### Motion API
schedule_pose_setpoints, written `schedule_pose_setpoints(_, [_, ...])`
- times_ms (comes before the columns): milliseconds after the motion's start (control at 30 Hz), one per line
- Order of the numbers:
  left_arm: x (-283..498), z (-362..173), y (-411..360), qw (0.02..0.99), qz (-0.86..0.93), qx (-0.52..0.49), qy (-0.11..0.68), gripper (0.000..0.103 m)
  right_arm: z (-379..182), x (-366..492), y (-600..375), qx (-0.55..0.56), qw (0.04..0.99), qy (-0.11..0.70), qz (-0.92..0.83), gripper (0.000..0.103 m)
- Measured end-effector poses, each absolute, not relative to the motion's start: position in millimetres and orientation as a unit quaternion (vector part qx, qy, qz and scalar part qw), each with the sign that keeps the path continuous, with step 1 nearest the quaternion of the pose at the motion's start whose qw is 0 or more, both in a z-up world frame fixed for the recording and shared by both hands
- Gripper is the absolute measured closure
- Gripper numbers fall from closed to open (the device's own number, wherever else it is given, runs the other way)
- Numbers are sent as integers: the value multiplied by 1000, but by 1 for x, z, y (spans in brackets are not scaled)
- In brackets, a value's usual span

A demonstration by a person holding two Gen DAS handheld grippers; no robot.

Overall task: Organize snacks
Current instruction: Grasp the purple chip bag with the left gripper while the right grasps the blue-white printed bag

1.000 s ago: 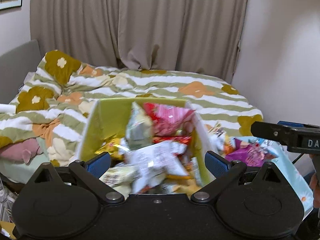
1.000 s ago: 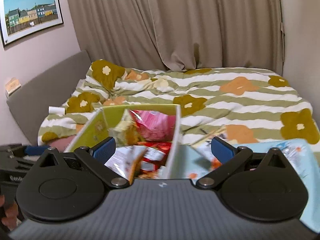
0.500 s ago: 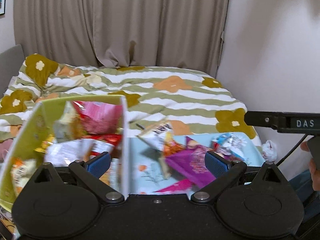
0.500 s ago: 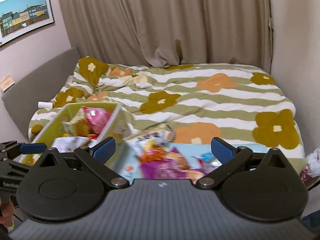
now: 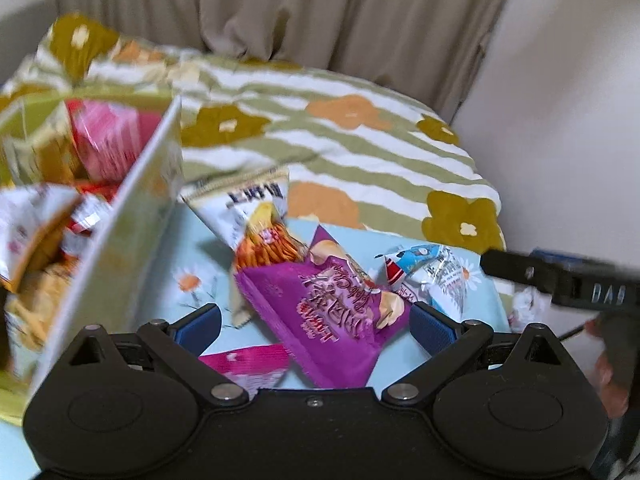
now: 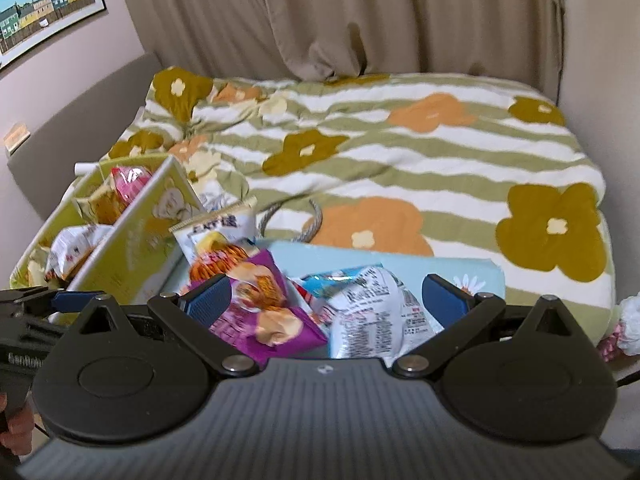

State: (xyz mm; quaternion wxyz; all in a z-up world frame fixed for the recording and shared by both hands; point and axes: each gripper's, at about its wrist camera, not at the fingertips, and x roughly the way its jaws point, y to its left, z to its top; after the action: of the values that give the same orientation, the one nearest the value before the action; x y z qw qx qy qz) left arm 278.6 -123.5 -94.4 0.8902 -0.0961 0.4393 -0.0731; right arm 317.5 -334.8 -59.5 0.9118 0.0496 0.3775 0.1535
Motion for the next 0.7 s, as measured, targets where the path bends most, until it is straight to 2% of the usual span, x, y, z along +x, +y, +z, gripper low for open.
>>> schedule_pose_setpoints(200, [314,-120,-121,864,-69,-181,465,2,-97,352,-350,68,887,417,184,0])
schedule_pose_setpoints(700, [344,-168,-128,817,-61,-233,524,5,-154,397,-358,74,852,466,225,0])
